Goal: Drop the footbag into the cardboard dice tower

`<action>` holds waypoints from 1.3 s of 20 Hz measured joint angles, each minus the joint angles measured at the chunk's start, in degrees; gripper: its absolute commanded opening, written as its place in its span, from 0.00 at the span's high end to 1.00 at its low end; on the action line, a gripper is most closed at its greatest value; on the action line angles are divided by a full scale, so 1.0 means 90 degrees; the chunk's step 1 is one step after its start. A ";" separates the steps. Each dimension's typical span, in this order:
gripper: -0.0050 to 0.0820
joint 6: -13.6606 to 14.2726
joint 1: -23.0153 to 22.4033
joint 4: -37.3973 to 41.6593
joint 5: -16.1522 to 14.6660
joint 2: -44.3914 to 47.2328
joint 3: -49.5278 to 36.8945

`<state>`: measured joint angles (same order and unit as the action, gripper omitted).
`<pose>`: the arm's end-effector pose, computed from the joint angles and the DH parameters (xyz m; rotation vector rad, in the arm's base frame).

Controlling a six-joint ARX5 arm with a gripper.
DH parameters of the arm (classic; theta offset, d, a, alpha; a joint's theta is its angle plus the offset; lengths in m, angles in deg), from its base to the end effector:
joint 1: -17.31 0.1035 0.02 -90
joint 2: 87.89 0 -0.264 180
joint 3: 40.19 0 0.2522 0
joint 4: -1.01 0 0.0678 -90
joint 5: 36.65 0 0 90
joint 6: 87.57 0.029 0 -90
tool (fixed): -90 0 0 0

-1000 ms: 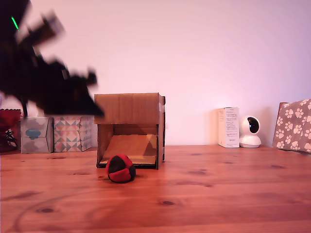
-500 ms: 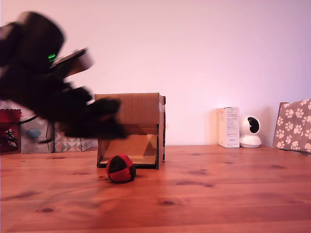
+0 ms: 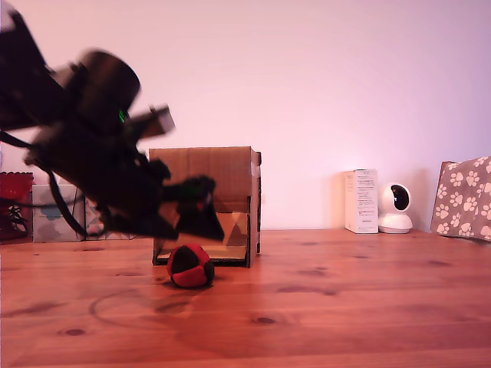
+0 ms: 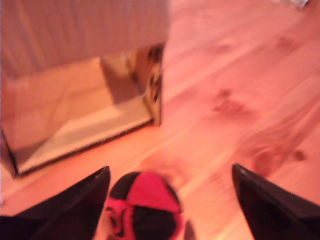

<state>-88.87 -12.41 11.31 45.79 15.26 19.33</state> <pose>0.2962 -0.1735 0.1335 0.0925 0.5878 -0.6252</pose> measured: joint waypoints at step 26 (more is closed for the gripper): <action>0.76 -0.0007 0.0002 -0.2875 0.0124 -0.3303 0.0185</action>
<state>-88.93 -12.39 -14.57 46.91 -14.46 20.99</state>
